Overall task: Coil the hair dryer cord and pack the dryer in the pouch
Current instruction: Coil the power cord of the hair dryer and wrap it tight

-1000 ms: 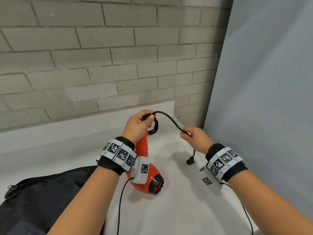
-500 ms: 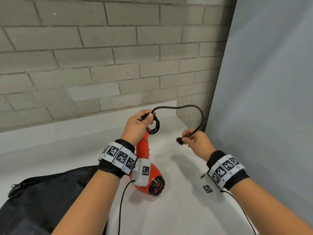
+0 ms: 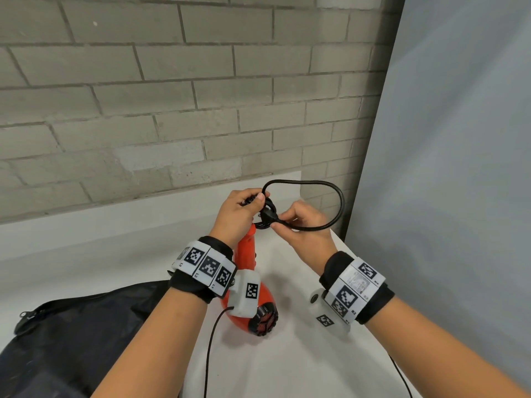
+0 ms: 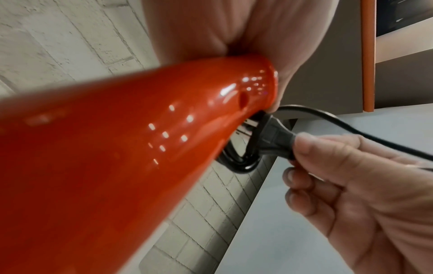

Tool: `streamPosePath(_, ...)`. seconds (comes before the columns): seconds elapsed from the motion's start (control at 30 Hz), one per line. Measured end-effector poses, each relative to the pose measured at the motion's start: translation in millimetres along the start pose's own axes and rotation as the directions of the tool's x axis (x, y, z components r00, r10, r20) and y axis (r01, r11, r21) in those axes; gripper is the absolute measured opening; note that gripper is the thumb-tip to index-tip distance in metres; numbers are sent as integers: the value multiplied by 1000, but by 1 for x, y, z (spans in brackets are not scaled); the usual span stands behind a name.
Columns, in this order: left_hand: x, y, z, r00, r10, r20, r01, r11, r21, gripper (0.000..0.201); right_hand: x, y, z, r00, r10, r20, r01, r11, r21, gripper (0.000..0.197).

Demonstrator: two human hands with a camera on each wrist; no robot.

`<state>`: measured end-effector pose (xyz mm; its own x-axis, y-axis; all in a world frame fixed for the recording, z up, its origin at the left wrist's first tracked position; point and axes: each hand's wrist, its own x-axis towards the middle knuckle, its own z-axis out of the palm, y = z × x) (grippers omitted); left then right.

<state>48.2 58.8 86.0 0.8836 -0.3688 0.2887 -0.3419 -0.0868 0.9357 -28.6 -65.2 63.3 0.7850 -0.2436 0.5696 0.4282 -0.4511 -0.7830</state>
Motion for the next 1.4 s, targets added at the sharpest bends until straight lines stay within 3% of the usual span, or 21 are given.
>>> streamPosePath(0.1, 1, 0, 2, 1000, 3, 16, -3, 1000, 26, 13, -2, 0, 5, 1000, -14, -5, 14, 998, -59, 15)
streamPosePath(0.2, -2, 4, 6, 1000, -6, 31, 5, 999, 35, 17, 2, 1, 8, 996, 42, -74, -52, 988, -143, 27)
streamPosePath(0.3, -9, 10, 14, 993, 5, 120, -11, 999, 48, 19, 10, 5, 10, 989, -26, -147, -15, 962, -273, 22)
streamPosePath(0.4, -14, 14, 23, 983, 4, 185, 4, 999, -41, 17, 20, 8, 13, 992, 107, -67, -103, 992, 66, 13)
streamPosePath(0.47, -14, 14, 24, 987, -5, 163, 20, 995, -93, 17, 22, 11, 9, 990, 130, 46, -135, 982, 129, 9)
streamPosePath(0.6, -11, 14, 19, 986, -6, 168, 28, 991, -128, 20, 11, 24, -13, 959, -11, 283, 87, 962, -258, 14)
streamPosePath(0.67, -12, 13, 16, 987, -10, 162, 33, 989, -143, 23, 2, 35, -22, 936, 48, 349, 78, 937, -339, 7)
streamPosePath(0.77, -12, 10, 13, 990, -8, 141, 31, 987, -160, 26, -6, 63, -33, 924, 251, 289, -74, 858, -508, 18)
streamPosePath(0.83, -13, 9, 13, 991, -3, 136, 26, 986, -162, 25, -12, 81, -40, 826, 474, 306, -233, 780, -581, 22)
streamPosePath(0.9, -12, 10, 15, 990, 5, 140, 18, 987, -163, 25, -19, 92, -44, 626, 695, 354, -386, 670, -635, 29)
streamPosePath(0.93, -12, 10, 16, 990, 6, 142, 17, 987, -160, 25, -22, 91, -44, 537, 763, 360, -406, 608, -682, 31)
streamPosePath(0.97, -11, 10, 16, 990, 7, 142, 15, 987, -157, 25, -23, 90, -44, 480, 799, 361, -380, 561, -735, 31)
streamPosePath(1.0, -11, 10, 17, 990, 9, 141, 12, 988, -151, 26, -23, 88, -44, 461, 812, 359, -328, 532, -781, 30)
streamPosePath(1.07, -11, 9, 16, 990, 18, 140, 1, 992, -129, 26, -19, 85, -42, 518, 774, 365, -246, 543, -803, 38)
streamPosePath(1.17, -11, 10, 14, 989, 28, 146, -11, 993, -118, 25, -12, 71, -36, 659, 597, 457, -269, 755, -599, 47)
streamPosePath(1.23, -11, 12, 13, 987, 51, 152, -36, 994, -101, 24, -7, 55, -29, 747, 437, 501, -216, 872, -438, 45)
streamPosePath(1.33, -13, 16, 13, 980, 68, 184, -49, 993, -105, 19, 2, 37, -15, 820, 286, 496, -201, 955, -218, 34)
streamPosePath(1.4, -13, 15, 12, 976, 70, 207, -47, 992, -116, 19, 4, 36, -8, 850, 268, 454, -240, 963, -120, 23)
